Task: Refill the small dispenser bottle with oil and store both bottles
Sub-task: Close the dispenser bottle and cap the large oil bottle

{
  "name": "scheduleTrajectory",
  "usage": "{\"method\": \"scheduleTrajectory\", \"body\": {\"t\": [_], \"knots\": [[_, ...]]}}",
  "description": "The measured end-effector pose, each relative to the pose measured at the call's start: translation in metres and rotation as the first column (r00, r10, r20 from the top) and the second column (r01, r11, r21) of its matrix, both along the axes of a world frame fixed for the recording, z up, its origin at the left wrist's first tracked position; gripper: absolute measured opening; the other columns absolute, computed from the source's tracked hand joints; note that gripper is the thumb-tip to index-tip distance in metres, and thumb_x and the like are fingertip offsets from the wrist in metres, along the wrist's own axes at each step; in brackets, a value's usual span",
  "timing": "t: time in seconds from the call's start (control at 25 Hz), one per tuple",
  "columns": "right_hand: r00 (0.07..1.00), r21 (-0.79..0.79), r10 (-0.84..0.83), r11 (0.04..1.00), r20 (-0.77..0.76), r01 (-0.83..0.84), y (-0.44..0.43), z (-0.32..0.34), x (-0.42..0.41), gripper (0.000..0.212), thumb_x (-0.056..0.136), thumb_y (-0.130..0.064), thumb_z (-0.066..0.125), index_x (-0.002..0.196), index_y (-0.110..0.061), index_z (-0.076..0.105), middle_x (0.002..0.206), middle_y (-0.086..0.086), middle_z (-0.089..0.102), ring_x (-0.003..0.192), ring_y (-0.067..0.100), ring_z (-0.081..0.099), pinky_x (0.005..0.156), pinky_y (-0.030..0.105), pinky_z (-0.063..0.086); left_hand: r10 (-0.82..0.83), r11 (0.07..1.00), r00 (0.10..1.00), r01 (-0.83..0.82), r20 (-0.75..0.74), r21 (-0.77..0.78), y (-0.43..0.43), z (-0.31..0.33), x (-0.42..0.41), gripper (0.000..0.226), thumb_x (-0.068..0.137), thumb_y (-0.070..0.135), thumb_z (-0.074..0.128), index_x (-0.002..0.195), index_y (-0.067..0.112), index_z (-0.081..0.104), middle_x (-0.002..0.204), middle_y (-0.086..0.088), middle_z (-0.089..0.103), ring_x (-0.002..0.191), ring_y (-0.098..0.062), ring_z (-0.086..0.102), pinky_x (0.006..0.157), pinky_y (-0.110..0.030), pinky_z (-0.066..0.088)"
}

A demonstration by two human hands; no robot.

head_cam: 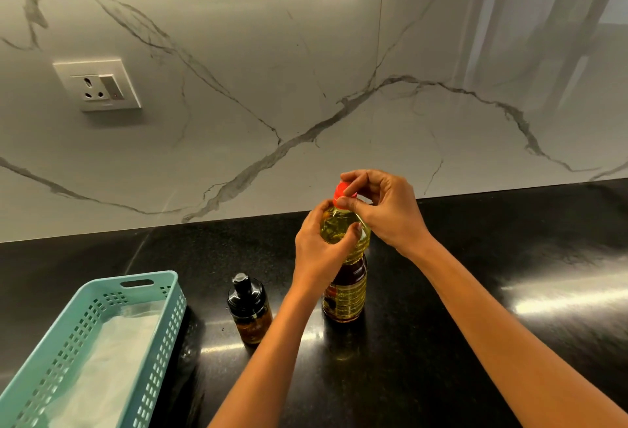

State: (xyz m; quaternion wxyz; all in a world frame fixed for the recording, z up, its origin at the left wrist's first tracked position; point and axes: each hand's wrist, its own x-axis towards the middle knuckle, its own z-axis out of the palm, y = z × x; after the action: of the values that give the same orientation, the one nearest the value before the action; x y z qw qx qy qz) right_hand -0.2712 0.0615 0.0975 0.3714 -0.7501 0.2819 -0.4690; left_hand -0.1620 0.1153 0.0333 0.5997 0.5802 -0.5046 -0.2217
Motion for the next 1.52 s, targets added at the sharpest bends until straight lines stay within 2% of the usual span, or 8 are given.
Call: {"method": "scheduleTrajectory", "body": {"t": [0.32,0.56,0.68,0.84,1.04,1.16,1.28,1.52], "knots": [[0.974,-0.211,-0.089,0.977,-0.209,0.044,-0.009,0.005,0.005,0.022,0.075,-0.020,0.076,0.093,-0.010,0.069,0.091,0.004,0.068,0.085,0.014,0.064,0.076,0.024,0.055,0.005,1.000,1.000,-0.005,-0.010,-0.020,-0.002,-0.001,-0.003,0.044,0.078,0.023,0.071,0.115,0.036,0.050,0.111,0.002,0.061,0.102,-0.008,0.061,0.090,-0.030,0.052],[0.993,0.166,0.104,0.982,-0.064,-0.092,-0.008,0.004,-0.001,0.027,0.086,-0.012,0.062,0.113,-0.012,0.063,0.110,0.001,0.065,0.104,0.012,0.062,0.088,0.025,0.053,-0.003,1.000,0.999,0.003,-0.036,0.005,-0.002,-0.003,-0.004,0.057,0.070,0.043,0.069,0.122,0.032,0.049,0.113,0.002,0.061,0.104,-0.010,0.061,0.091,-0.035,0.053],[0.999,0.114,0.033,0.993,-0.043,-0.028,-0.006,0.002,0.001,0.025,0.080,-0.009,0.069,0.104,-0.010,0.065,0.101,0.001,0.067,0.098,0.013,0.065,0.084,0.022,0.054,0.010,1.000,0.999,-0.009,-0.036,0.004,-0.003,-0.004,-0.005,0.062,0.066,0.049,0.066,0.123,0.032,0.048,0.113,0.002,0.062,0.103,-0.010,0.061,0.090,-0.035,0.053],[0.984,-0.063,-0.108,0.993,-0.143,0.099,-0.005,0.005,0.005,0.031,0.074,-0.024,0.076,0.098,-0.010,0.062,0.092,0.000,0.065,0.084,0.008,0.062,0.076,0.017,0.053,0.011,1.000,1.000,-0.010,-0.029,0.007,-0.003,-0.004,-0.003,0.053,0.073,0.034,0.071,0.119,0.043,0.045,0.114,0.003,0.062,0.104,-0.008,0.061,0.091,-0.033,0.052],[0.928,-0.025,0.120,0.990,-0.352,-0.138,-0.013,0.018,-0.004,0.029,0.087,-0.010,0.062,0.115,-0.010,0.063,0.113,0.005,0.065,0.103,0.013,0.060,0.085,0.021,0.051,0.023,0.999,0.999,-0.022,-0.024,0.023,-0.005,-0.004,-0.004,0.068,0.066,0.051,0.066,0.126,0.024,0.050,0.115,0.002,0.062,0.104,-0.010,0.061,0.091,-0.035,0.053],[0.909,-0.176,0.018,0.979,-0.415,-0.100,-0.012,0.016,0.000,0.030,0.087,-0.003,0.060,0.117,-0.007,0.063,0.114,0.009,0.064,0.104,0.014,0.058,0.084,0.015,0.046,0.023,0.999,1.000,-0.023,-0.015,0.026,-0.005,-0.005,-0.004,0.070,0.067,0.051,0.065,0.128,0.020,0.050,0.114,0.001,0.062,0.103,-0.010,0.062,0.090,-0.036,0.053],[0.901,-0.292,-0.129,0.957,-0.415,0.003,-0.009,0.011,0.007,0.029,0.085,-0.008,0.064,0.114,-0.004,0.064,0.108,0.012,0.065,0.100,0.021,0.059,0.085,0.022,0.048,0.022,1.000,1.000,-0.022,-0.009,0.017,-0.005,-0.006,-0.003,0.067,0.067,0.050,0.066,0.126,0.022,0.050,0.115,-0.001,0.062,0.105,-0.012,0.061,0.090,-0.036,0.053],[0.879,-0.386,-0.337,0.901,-0.338,0.197,0.001,0.004,0.016,0.025,0.081,-0.015,0.067,0.102,-0.001,0.067,0.096,0.014,0.065,0.085,0.014,0.053,0.071,0.020,0.042,0.029,0.999,1.000,-0.029,0.006,-0.015,-0.004,-0.003,-0.004,0.057,0.073,0.022,0.076,0.112,0.049,0.043,0.115,0.002,0.060,0.104,-0.006,0.059,0.085,-0.021,0.050]]}}
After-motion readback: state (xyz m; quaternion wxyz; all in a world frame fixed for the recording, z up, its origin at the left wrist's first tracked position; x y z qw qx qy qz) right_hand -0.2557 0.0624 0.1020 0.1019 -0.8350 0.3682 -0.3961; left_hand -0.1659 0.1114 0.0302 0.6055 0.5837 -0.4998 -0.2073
